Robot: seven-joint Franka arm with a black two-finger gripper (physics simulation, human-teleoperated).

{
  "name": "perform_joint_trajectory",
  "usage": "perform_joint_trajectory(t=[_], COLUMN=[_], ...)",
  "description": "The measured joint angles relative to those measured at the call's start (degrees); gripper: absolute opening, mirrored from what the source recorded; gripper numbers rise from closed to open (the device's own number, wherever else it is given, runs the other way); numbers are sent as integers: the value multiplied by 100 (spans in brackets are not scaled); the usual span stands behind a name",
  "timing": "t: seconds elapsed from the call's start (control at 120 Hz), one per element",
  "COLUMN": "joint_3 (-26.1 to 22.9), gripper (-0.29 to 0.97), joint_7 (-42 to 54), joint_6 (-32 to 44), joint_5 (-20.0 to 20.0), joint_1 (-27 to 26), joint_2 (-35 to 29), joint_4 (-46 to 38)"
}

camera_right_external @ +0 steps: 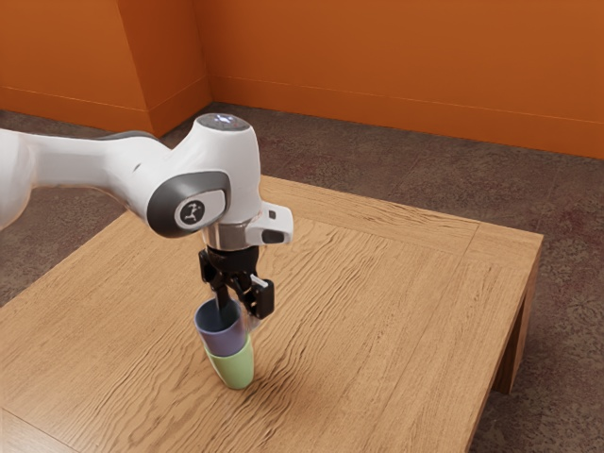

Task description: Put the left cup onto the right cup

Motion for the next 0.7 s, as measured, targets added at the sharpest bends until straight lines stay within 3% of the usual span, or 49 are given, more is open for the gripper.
perform_joint_trajectory(t=[0.308, 0.492, 0.7], joint_3=[142, 643, 821], gripper=[65, 67, 68], joint_7=[45, 238, 671], joint_6=[-650, -1039, -1436], joint_5=[38, 9, -41], joint_1=[85, 54, 435], joint_2=[-17, -2, 107], joint_4=[1094, 1561, 2320])
